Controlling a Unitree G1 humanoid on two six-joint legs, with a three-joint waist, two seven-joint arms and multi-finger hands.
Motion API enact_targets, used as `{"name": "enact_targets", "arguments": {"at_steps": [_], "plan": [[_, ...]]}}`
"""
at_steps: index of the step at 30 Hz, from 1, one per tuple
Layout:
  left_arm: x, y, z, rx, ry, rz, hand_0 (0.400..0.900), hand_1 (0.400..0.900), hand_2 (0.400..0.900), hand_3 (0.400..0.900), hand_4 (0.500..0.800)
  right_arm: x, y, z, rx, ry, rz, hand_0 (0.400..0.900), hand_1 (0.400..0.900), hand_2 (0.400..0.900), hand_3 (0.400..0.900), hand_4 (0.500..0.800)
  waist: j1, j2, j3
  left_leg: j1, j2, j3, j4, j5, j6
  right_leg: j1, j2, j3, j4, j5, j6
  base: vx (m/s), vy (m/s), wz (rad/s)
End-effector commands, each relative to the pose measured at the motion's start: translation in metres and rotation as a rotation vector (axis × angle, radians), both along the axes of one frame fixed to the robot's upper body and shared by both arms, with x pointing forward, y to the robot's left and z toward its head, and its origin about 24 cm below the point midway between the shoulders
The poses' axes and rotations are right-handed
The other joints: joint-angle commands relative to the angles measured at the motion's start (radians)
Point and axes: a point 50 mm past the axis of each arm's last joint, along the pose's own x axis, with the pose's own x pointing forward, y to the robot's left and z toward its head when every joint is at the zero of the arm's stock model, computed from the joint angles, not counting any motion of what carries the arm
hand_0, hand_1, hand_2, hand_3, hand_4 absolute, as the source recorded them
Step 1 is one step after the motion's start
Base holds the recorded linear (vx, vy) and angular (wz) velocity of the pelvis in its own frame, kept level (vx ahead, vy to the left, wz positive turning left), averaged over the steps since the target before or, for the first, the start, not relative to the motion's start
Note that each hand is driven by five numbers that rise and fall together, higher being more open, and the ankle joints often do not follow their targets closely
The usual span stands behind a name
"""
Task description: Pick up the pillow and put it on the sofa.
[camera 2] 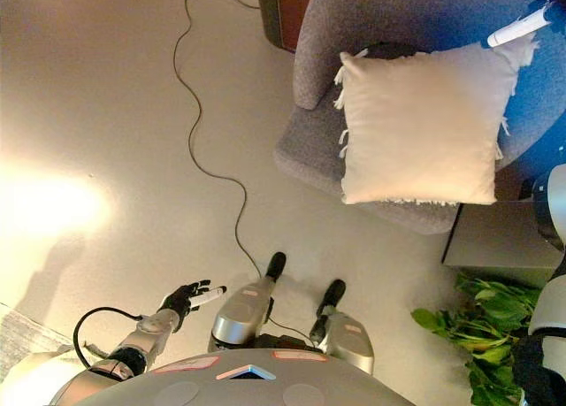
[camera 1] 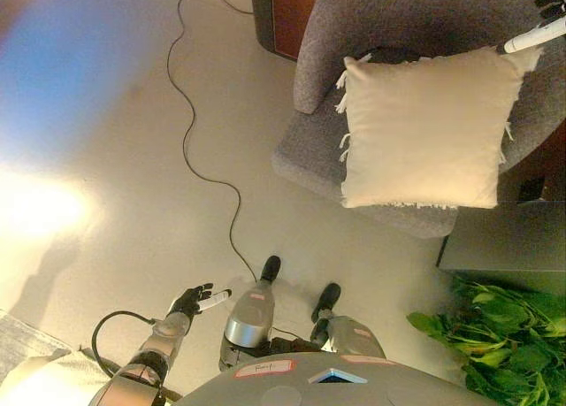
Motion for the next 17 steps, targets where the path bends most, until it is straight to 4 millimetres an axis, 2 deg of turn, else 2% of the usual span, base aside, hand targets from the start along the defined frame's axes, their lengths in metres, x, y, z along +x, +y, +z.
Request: {"name": "enact_targets", "arguments": {"at_steps": [1,6,9,12,13,15,17], "plan": [[-0.021,0.026,0.001,0.083,0.095,-0.038,0.9,0.9,0.9,0.9,0.8,-0.024,-0.017,0.069,-0.224,-0.15,-0.152,0.9,0.9,0.9,0.9,0.8,-0.004,-0.069,-0.104,0.043,0.01,0.058,-0.001,-0.132,-0.028,0.054,-0.044,0.038,0.014,-0.092,0.07,0.03,0.005,-0.07],[-0.031,0.028,-0.001,0.082,0.143,-0.025,0.9,0.9,0.9,0.9,0.8,-0.036,-0.033,0.069,-0.252,-0.126,-0.244,0.9,0.9,0.9,0.9,0.8,-0.019,-0.083,-0.136,0.067,0.013,0.075,-0.005,-0.142,-0.027,0.069,-0.042,0.05,0.011,-0.095,0.073,0.03,0.02,-0.09],[-0.032,0.028,-0.002,0.071,0.153,-0.009,0.9,0.9,0.9,0.9,0.8,-0.038,-0.038,0.062,-0.231,-0.115,-0.24,0.9,0.9,0.9,0.9,0.8,-0.036,-0.091,-0.158,0.082,0.012,0.087,-0.006,-0.149,-0.026,0.077,-0.043,0.057,0.011,-0.097,0.076,-0.01,0.045,-0.13],[-0.029,0.028,-0.002,0.061,0.143,0.008,0.9,0.9,0.9,0.9,0.8,-0.03,-0.038,0.03,-0.101,-0.113,-0.148,0.9,0.9,0.9,0.9,0.8,-0.056,-0.095,-0.17,0.098,0.011,0.102,-0.007,-0.158,-0.022,0.083,-0.046,0.067,0.013,-0.098,0.08,-0.03,0.042,-0.16],[-0.025,0.027,-0.001,0.054,0.135,0.018,0.9,0.9,0.9,0.9,0.8,-0.024,-0.033,0.009,0.022,-0.137,-0.078,0.9,0.9,0.9,0.9,0.8,-0.069,-0.094,-0.174,0.106,0.012,0.11,-0.007,-0.162,-0.02,0.085,-0.047,0.072,0.016,-0.097,0.081,-0.05,0.044,-0.21],[-0.021,0.027,-0.001,0.049,0.128,0.026,0.9,0.9,0.9,0.9,0.8,-0.019,-0.026,-0.027,0.131,-0.135,-0.002,0.9,0.9,0.9,0.9,0.8,-0.084,-0.094,-0.178,0.117,0.011,0.119,-0.005,-0.168,-0.016,0.087,-0.048,0.08,0.025,-0.1,0.081,-0.05,0.047,-0.23],[-0.012,0.021,-0.001,0.04,0.106,0.034,0.9,0.9,0.9,0.9,0.8,-0.019,-0.014,-0.087,0.245,-0.106,0.089,0.9,0.9,0.9,0.9,0.8,-0.109,-0.09,-0.181,0.133,0.011,0.133,-0.003,-0.18,-0.01,0.09,-0.049,0.093,0.034,-0.105,0.081,-0.04,0.044,-0.21]]}}
